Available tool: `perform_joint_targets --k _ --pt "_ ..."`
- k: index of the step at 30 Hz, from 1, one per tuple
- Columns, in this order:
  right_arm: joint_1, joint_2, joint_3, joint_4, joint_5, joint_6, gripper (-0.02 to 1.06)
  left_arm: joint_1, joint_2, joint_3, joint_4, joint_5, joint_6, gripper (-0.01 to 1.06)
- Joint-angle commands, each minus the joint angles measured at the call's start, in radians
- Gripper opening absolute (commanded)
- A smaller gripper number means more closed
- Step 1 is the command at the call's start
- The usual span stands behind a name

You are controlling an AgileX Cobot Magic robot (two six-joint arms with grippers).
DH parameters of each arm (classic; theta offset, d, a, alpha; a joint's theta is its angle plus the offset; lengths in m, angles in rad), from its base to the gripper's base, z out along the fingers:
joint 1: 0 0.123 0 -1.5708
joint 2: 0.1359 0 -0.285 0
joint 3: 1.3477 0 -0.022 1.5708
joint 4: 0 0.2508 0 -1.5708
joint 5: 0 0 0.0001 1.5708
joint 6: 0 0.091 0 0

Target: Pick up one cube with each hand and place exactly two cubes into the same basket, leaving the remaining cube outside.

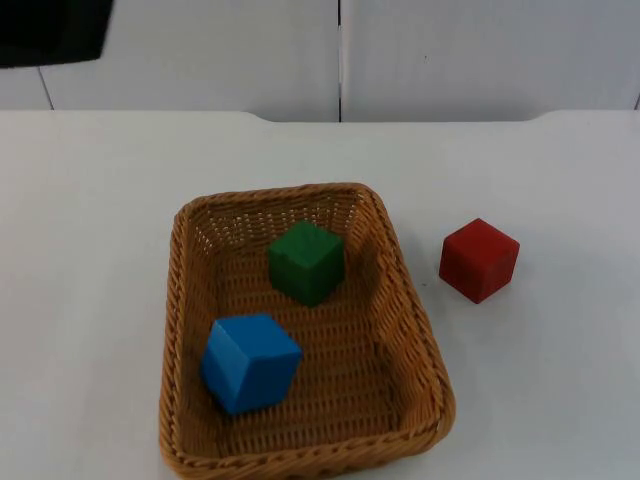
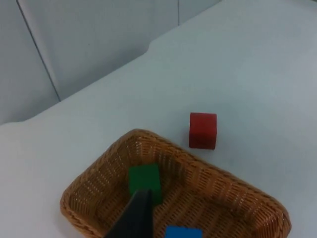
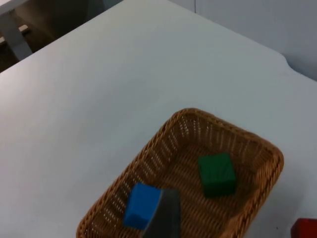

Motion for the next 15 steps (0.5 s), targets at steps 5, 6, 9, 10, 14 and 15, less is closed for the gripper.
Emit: perform_joint_targets --k 5,6,9,10,14,15 --pt "-0.002 -0.153 0.148 -0.005 -0.036 -0.004 0.74 -0.004 -0.091 -0.001 0.038 0.071 -0.058 1.00" --pt "-0.002 -0.177 0.171 -0.005 -0.038 -0.004 0.74 -0.004 -0.103 -0.001 0.046 0.084 -0.077 1.00" --pt "-0.002 -0.233 0.213 -0.005 -0.043 -0.004 0.74 -0.004 -0.123 -0.001 0.062 0.110 -0.098 1.00" --pt "-0.002 -0.264 0.235 -0.003 -0.043 -0.004 0.74 -0.004 -0.134 -0.001 0.071 0.124 -0.108 1.00" --pt "-0.002 -0.346 0.289 -0.001 -0.045 -0.004 0.74 -0.004 -0.171 -0.001 0.077 0.172 -0.116 1.00" --pt "-0.002 -0.384 0.309 -0.001 -0.042 -0.004 0.74 -0.004 -0.182 -0.001 0.077 0.182 -0.117 1.00"
